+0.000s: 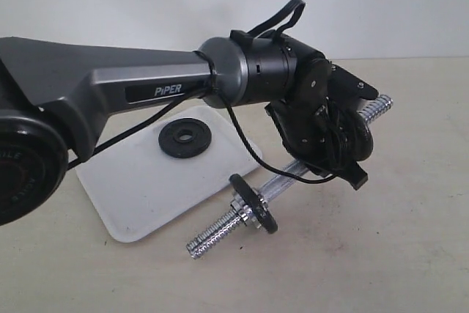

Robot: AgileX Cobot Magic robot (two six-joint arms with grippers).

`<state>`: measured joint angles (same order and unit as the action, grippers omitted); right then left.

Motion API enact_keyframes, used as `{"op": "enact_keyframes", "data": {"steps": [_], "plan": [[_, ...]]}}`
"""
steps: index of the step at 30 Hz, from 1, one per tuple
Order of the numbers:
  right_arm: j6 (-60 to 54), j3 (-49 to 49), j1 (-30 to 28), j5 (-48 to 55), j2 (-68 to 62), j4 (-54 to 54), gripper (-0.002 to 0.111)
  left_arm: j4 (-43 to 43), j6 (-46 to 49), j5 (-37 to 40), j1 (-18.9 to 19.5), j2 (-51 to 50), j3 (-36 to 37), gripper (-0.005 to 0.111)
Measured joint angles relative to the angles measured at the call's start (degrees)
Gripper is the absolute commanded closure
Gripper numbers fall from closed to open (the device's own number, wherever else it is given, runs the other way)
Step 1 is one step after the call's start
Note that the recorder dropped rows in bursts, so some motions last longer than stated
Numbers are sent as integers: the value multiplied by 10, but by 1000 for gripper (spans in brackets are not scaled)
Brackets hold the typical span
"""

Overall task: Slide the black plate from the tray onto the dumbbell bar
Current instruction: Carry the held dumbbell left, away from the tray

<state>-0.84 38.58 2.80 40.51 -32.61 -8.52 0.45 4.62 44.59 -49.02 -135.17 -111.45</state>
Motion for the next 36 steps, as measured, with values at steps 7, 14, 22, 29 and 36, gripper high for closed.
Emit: {"op": "enact_keyframes", "data": {"steps": [7, 14, 22, 29, 36], "plan": [[0, 0, 0, 0, 0, 2, 104, -5, 4, 10, 0, 26, 6, 102], [0, 0, 0, 9, 0, 2, 104, -5, 6, 13, 0, 32, 8, 102], [0, 0, 0, 14, 0, 2, 104, 4, 6, -52, -1, 81, 84, 102], [0, 0, 0, 15, 0, 2, 104, 7, -29, -219, 20, 138, 220, 102], [0, 0, 0, 15, 0, 3, 104, 53, -46, -197, 39, 144, 347, 102]]}}
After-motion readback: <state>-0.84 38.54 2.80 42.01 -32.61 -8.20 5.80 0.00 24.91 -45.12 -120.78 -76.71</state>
